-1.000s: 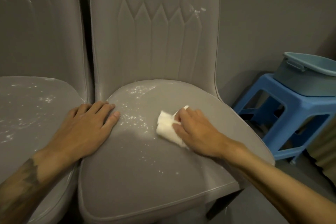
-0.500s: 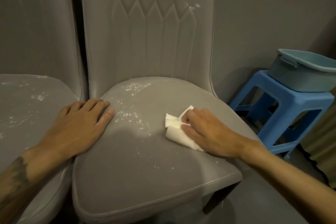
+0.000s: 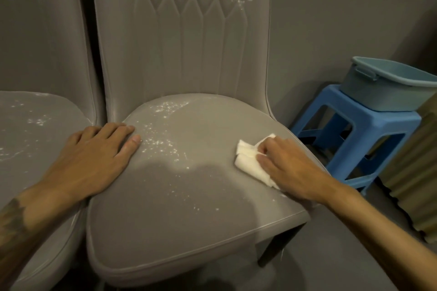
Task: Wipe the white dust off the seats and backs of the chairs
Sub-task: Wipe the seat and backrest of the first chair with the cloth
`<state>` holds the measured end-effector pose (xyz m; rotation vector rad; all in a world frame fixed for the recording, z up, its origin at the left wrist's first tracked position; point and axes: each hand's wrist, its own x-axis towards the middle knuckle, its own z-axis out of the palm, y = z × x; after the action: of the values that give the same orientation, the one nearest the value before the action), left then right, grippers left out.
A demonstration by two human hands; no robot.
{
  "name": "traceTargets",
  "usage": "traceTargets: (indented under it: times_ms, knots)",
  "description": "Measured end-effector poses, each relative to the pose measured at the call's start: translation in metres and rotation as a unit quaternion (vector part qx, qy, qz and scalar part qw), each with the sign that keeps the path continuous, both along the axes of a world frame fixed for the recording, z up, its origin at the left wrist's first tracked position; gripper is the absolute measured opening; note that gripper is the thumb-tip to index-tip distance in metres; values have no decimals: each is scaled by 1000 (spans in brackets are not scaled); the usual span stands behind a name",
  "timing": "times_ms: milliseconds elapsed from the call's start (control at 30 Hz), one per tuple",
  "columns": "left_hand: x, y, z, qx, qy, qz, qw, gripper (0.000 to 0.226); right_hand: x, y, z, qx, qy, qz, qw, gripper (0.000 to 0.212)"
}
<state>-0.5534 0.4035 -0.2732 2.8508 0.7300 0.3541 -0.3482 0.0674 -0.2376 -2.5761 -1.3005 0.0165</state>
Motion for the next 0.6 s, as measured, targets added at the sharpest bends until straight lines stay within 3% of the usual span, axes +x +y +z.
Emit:
traceTargets:
  times_ms: [133,267,333,500,600]
  knots:
    - [0,-1,0,-1,-2,0,1000,75,-16,5,-9,22,-26,-89,995,17]
    - [-1,2,-1,1,-2,-5,1000,78,-53,16,-20,69,-63,8,996,17]
    - [-1,3,-2,2,-1,-7,1000,80,-47,1,-15,55,-64,11,996,18]
    - [-1,2,-2,-3,-5,-2,1000,80,-33,-27,-12,40,-47,-159,985,13]
    - [-1,1,-1,-4,-3,-3,1000,77,-70,6,-18,67,-66,-98,991,15]
